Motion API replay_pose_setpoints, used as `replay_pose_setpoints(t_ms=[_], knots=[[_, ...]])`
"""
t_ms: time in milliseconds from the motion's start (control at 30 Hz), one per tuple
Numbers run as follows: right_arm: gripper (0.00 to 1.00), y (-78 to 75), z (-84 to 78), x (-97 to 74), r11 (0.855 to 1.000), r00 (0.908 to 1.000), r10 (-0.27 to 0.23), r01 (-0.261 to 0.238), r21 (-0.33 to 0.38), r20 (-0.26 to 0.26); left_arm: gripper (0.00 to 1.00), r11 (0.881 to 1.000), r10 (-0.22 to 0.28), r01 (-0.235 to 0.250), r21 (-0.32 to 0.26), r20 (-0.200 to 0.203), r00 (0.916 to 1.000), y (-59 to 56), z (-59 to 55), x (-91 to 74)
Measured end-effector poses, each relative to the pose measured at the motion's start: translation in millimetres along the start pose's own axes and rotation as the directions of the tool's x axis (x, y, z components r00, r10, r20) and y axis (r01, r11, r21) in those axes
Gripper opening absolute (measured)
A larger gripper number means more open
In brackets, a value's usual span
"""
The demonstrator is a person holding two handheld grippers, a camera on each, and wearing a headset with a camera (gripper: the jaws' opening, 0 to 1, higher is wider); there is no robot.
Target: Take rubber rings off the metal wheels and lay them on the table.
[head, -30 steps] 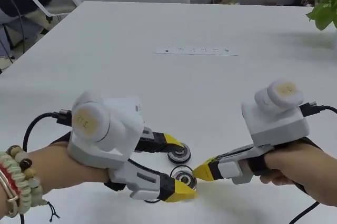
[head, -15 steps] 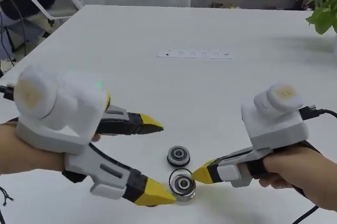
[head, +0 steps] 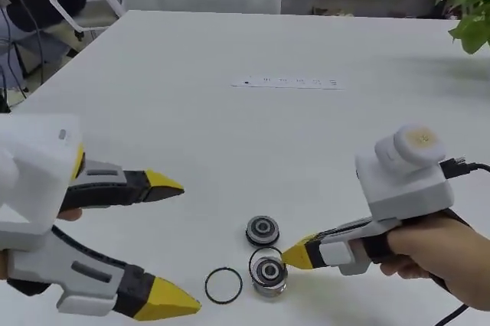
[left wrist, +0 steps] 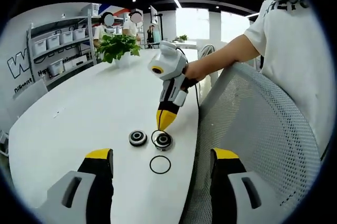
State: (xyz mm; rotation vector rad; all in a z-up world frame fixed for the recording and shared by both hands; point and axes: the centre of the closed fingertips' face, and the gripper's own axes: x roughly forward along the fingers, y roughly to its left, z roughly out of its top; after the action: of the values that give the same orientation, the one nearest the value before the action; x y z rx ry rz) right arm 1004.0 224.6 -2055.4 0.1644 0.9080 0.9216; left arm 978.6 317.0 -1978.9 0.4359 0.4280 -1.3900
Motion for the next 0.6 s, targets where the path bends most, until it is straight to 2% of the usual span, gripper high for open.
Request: replay_pose_setpoints(t_ms=[200, 533, 600], knots=[[0.00, -1.0, 1.3, -1.2, 1.000, 1.0000, -0.003, 0.003, 0.004, 0.008, 0.76, 0.997, 0.060, -0.060, -0.053, -0.001, 0.9982, -2.4, -9.5, -8.9], [0.00, -1.3, 3.4, -2.8, 1.000, 0.9998, -0.003, 0.003, 0.009, 0.019, 0.76, 0.986, 0.126, -0.122, -0.118, 0.033, 0.9914, -4.9, -15.2, -18.7], [0.00, -1.3, 3.5, -2.7, 1.000, 0.9998, -0.003, 0.002, 0.010, 0.020, 0.75, 0.983, 0.133, -0.128, -0.129, 0.028, 0.9907, -6.3, -18.0, -19.6]])
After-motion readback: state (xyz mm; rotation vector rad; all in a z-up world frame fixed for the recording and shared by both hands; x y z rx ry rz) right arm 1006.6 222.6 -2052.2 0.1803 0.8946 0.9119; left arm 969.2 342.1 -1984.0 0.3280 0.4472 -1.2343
